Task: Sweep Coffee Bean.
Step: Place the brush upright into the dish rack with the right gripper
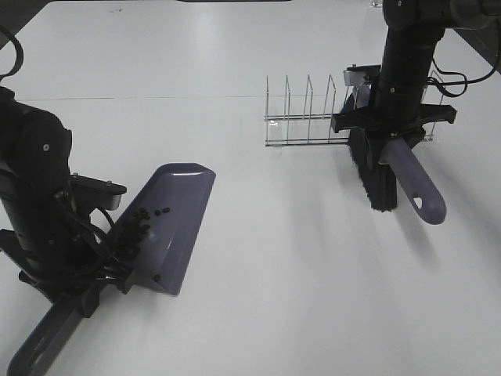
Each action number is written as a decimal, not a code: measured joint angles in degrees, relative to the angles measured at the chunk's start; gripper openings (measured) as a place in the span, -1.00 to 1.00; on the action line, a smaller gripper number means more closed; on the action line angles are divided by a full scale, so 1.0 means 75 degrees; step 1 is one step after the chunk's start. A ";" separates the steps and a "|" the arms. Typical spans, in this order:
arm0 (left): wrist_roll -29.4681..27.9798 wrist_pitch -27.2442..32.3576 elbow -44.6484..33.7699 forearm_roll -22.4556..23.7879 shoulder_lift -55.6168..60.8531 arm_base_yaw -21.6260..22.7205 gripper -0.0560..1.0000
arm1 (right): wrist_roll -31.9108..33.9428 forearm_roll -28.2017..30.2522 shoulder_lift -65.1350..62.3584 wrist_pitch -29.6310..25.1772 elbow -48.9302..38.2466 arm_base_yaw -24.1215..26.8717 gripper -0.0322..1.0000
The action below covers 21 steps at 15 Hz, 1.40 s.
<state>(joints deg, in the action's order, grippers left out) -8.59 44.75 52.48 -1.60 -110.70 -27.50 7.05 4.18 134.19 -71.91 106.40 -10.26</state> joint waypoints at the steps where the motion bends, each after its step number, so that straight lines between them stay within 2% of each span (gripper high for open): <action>1: 0.0000 0.0008 0.0000 0.0000 0.0000 0.0000 -0.27 | 0.0000 0.0031 0.0160 -0.0038 0.0275 0.0023 -0.36; 4: 0.0000 0.0015 0.0000 -0.0008 0.0000 0.0000 -0.27 | 0.0000 -0.0099 0.0512 -0.0069 0.0978 0.0099 -0.36; 5: 0.0000 0.0015 0.0000 -0.0008 0.0000 0.0000 -0.27 | -0.0023 -0.0558 0.0657 -0.0061 0.1238 0.0267 -0.36; 9: 0.0000 0.0015 0.0000 -0.0008 0.0000 0.0000 -0.27 | -0.0084 -0.1047 0.0672 -0.0015 0.1261 0.0435 -0.36; 13: 0.0000 0.0015 0.0000 -0.0008 0.0000 0.0000 -0.27 | -0.0084 -0.1085 0.0680 -0.0008 0.1261 0.0443 -0.36; 21: 0.0000 0.0015 0.0000 -0.0008 0.0000 0.0000 -0.27 | -0.0061 -0.1031 0.0688 0.0504 0.1261 0.0458 -0.36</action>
<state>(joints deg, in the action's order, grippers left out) -8.59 44.86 52.48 -1.66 -110.70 -27.50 6.59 -3.55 139.34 -68.12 115.85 -6.82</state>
